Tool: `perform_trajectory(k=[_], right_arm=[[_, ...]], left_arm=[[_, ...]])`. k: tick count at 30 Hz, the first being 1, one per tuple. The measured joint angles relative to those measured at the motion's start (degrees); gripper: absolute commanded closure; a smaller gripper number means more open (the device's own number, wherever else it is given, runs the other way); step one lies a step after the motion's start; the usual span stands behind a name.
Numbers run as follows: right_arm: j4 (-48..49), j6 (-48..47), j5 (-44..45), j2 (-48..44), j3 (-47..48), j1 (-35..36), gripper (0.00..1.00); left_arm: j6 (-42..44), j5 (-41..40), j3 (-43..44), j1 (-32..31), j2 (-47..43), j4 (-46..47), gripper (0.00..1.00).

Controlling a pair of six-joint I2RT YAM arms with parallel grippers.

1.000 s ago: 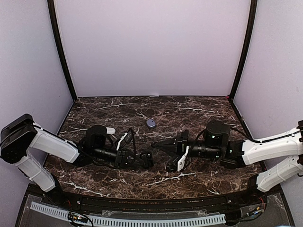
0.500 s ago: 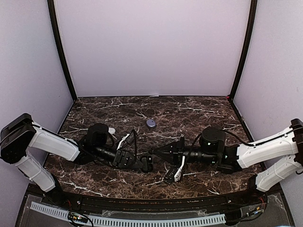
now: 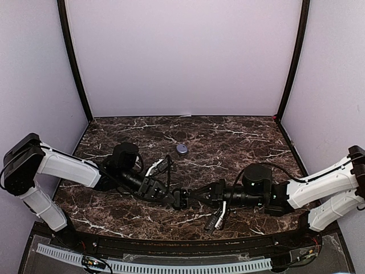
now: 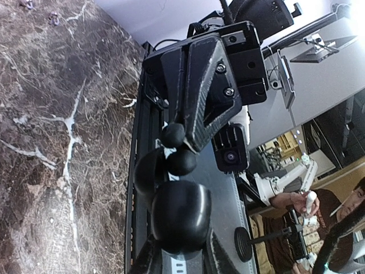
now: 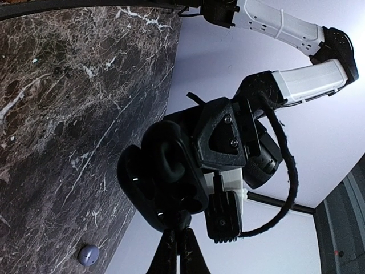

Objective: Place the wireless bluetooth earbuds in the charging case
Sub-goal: Insert the left earbud into the left side groove of the charging case.

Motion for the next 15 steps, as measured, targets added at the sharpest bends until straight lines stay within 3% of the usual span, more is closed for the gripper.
perform_trajectory(k=[15], right_arm=[[1.44, -5.81, 3.23, 0.13, -1.25, 2.75, 1.0]], left_arm=[[6.58, 3.89, 5.77, -0.11, 4.7, -11.23, 0.89]])
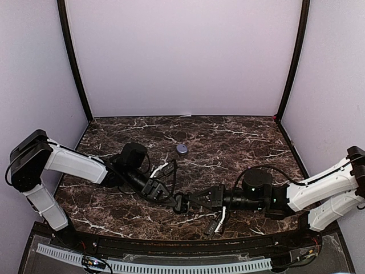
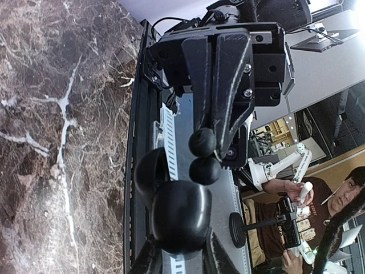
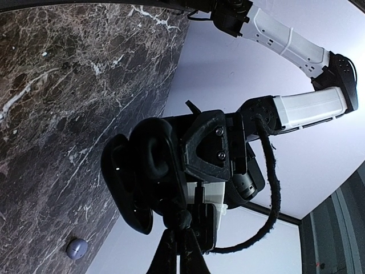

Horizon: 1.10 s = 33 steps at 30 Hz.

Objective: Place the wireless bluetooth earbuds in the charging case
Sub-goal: Insert the left earbud into the left side groove of the charging case.

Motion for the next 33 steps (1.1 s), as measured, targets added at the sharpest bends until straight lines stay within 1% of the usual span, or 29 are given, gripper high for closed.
perform_trajectory(k=[33], right_arm=[[-1.79, -1.03, 1.31, 2.62, 1.62, 2.03, 1.0]], left_arm=[[2.91, 0.83, 0.9, -0.66, 0.33, -4.04, 0.89]])
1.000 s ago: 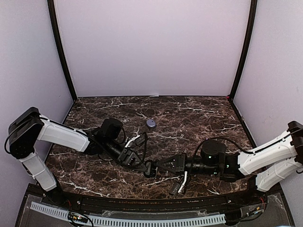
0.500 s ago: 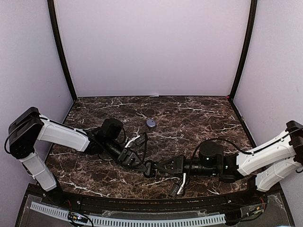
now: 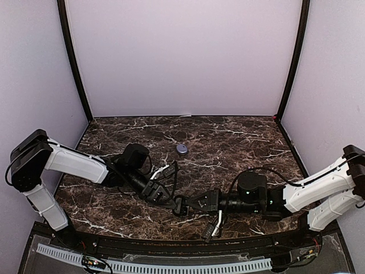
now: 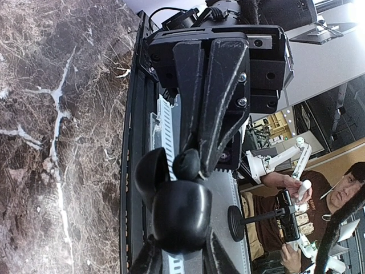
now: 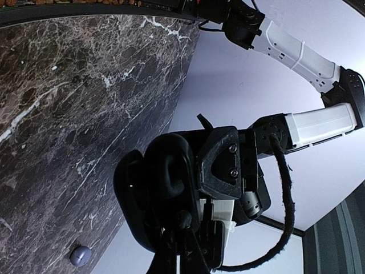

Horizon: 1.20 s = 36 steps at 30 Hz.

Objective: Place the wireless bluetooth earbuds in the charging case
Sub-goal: Insert the left earbud into the left side groove of the charging case.

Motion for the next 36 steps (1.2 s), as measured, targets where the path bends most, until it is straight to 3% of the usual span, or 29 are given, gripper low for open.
perform_trajectory(k=[19, 36], right_arm=[[-0.81, -0.46, 0.42, 2.4, 1.81, 0.92, 1.0], [-0.9, 0.42, 0.35, 3.08, 2.4, 1.25, 0.86]], left_arm=[[1.88, 0.0, 0.72, -0.74, 0.0, -3.58, 0.9], [3.63, 0.04, 1.03, -1.86, 0.17, -5.16, 0.9]])
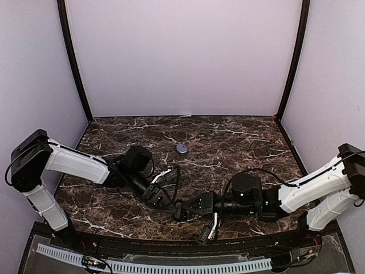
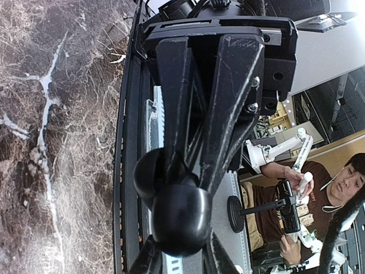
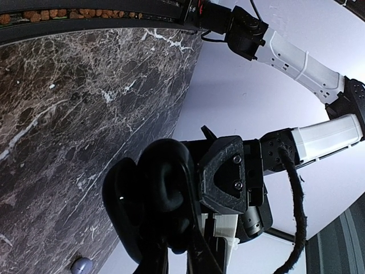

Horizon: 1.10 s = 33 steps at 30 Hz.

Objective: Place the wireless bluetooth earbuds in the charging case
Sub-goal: Insert the left earbud into the left side groove of the charging case.

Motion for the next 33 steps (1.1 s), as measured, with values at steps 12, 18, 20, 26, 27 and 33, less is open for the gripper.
perform_trajectory(k=[12, 18, 20, 26, 27, 33], right_arm=[[0.28, 2.97, -0.33, -2.25, 0.0, 0.0, 0.54], [0.52, 4.59, -0.81, -3.85, 0.0, 0.0, 0.28], [0.42, 5.62, -0.94, -4.55, 0.02, 0.0, 0.2], [-0.59, 7.69, -2.12, -6.84, 0.02, 0.0, 0.01], [-0.79, 8.15, -2.21, -7.1, 0.02, 0.0, 0.01], [-1.66, 10.8, -2.86, -9.64, -0.39, -0.07, 0.01]], left_arm=[[0.63, 0.15, 0.48, -0.7, 0.0, -0.5, 0.9], [0.61, 0.11, 0.5, -0.74, 0.0, -0.37, 0.9], [0.61, 0.07, 0.5, -0.74, 0.0, -0.33, 0.9], [0.61, -0.07, 0.5, -0.74, 0.0, 0.11, 0.9], [0.63, -0.07, 0.5, -0.74, 0.0, 0.2, 0.9], [0.66, -0.04, 0.5, -0.74, -0.02, 0.5, 0.9]])
